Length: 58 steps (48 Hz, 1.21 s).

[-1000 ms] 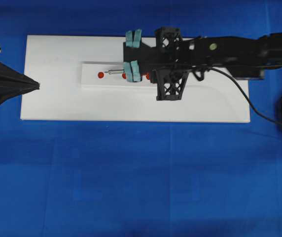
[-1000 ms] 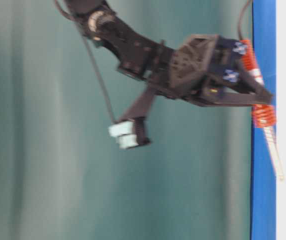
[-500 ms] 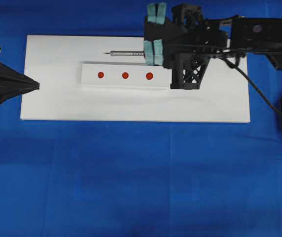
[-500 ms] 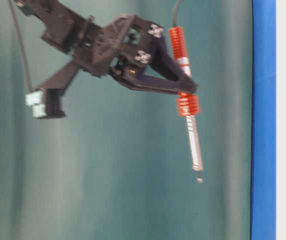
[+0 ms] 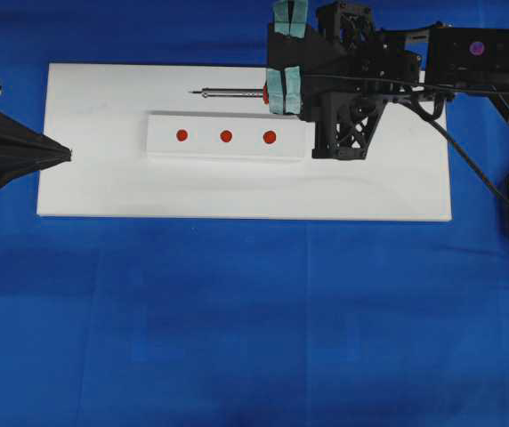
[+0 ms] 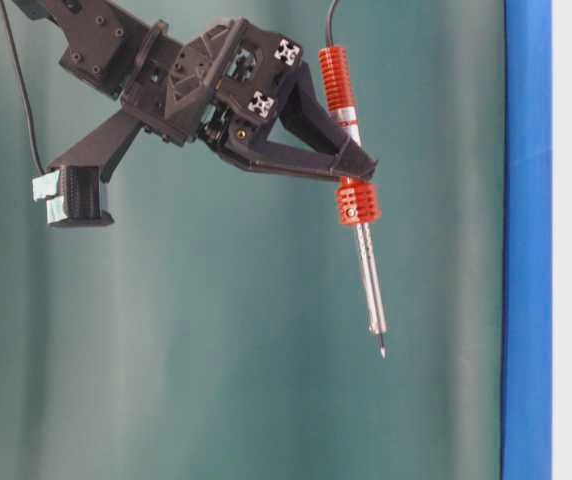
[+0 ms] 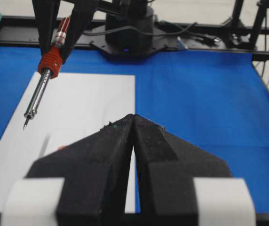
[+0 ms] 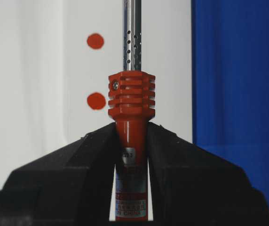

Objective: Touch the tip of the soldering iron to the mark.
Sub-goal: 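Raise the iron tip off the strip, then lower the iron tip onto the middle red dot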

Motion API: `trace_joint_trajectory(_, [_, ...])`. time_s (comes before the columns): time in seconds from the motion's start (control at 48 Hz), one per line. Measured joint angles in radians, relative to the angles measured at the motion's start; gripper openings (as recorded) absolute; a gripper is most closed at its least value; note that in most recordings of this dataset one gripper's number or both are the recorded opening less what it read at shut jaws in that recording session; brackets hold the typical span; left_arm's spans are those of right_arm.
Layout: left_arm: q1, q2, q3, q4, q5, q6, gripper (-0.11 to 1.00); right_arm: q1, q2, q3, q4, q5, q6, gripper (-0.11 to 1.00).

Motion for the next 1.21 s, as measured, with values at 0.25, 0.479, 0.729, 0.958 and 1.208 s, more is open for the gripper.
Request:
trace_joint_trajectory(0.25, [0.000,0.000,0.000,0.000,0.002,0.000,0.00,0.002,-0.077,0.084,-0.002,0.006,0.005,0.06])
trace_joint_trajectory(0.479, [0.000,-0.002,-0.002,0.000,0.000,0.000,0.00,0.005,-0.129,0.132,0.000,0.008,0.006,0.06])
trace_joint_trajectory(0.729, [0.000,-0.002,0.000,0.000,0.000,0.000,0.00,0.006,-0.140,0.138,0.000,0.008,0.009,0.06])
trace_joint_trajectory(0.958, [0.002,0.000,-0.002,0.000,0.002,0.000,0.00,0.006,-0.132,0.138,0.000,0.006,0.014,0.06])
trace_joint_trajectory(1.208, [0.002,-0.002,-0.002,0.000,0.002,0.000,0.00,0.014,-0.052,0.138,0.005,-0.003,0.017,0.06])
